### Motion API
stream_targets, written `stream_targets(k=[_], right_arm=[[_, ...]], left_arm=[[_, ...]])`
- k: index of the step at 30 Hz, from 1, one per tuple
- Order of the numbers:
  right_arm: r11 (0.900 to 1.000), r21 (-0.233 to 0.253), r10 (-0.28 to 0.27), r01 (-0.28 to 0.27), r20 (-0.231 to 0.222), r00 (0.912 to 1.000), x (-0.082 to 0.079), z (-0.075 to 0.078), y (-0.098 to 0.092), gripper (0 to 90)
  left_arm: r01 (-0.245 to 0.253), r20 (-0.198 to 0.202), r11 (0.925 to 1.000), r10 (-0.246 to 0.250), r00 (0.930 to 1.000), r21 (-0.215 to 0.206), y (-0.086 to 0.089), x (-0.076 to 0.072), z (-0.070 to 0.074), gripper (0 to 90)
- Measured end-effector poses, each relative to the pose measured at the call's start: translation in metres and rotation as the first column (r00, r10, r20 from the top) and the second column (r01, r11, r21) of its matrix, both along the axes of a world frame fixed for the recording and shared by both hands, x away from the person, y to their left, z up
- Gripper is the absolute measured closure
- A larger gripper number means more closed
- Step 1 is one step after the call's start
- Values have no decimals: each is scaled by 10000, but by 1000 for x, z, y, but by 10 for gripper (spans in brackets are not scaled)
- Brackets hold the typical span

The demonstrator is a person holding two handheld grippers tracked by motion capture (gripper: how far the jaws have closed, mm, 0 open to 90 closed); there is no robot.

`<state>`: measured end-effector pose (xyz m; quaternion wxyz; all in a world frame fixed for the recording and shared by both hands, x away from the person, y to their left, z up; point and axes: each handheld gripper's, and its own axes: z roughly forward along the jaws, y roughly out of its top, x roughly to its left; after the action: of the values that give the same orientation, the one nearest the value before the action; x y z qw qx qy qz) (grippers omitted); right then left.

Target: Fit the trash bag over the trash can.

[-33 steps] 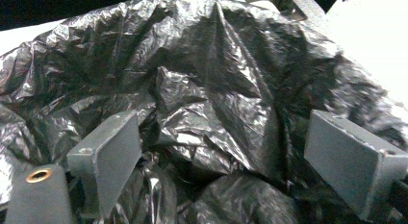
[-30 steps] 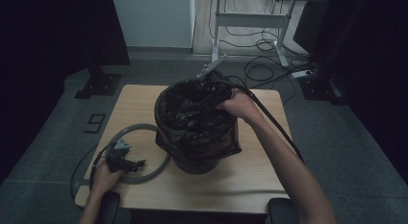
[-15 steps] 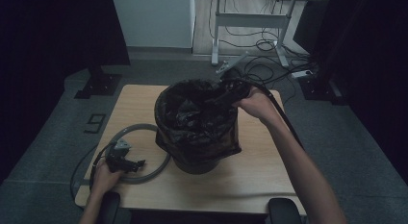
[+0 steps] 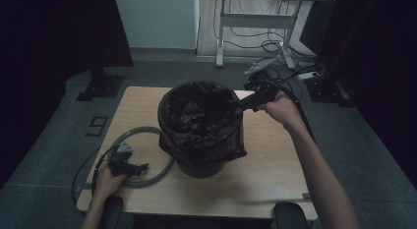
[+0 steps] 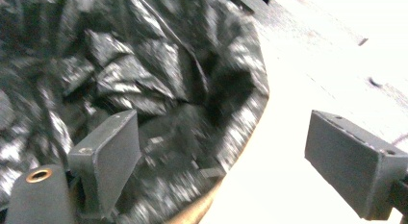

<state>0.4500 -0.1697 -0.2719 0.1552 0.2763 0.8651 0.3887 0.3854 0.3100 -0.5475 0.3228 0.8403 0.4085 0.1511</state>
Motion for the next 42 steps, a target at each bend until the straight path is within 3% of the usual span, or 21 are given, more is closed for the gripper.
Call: stream_targets(k=[12,21,31,42], right_arm=[[9961,275,-837,838,-43,9965,-4,-19,-41,119],[9913,373,-1259,1265,-170,9919,-5,-45,-63,119],[9882,375,-1473,1488,-412,9882,-10,-78,-73,119],[9886,214,-1471,1489,-673,9868,-16,-124,-71,119]], left_arm=[[3,-2,10000,-3,10000,3,0,0,0,15],[-2,2,10000,2,10000,-1,0,0,0,16],[-4,14,10000,4,10000,-10,0,0,0,15],[-4,14,10000,4,10000,-11,0,0,0,15]])
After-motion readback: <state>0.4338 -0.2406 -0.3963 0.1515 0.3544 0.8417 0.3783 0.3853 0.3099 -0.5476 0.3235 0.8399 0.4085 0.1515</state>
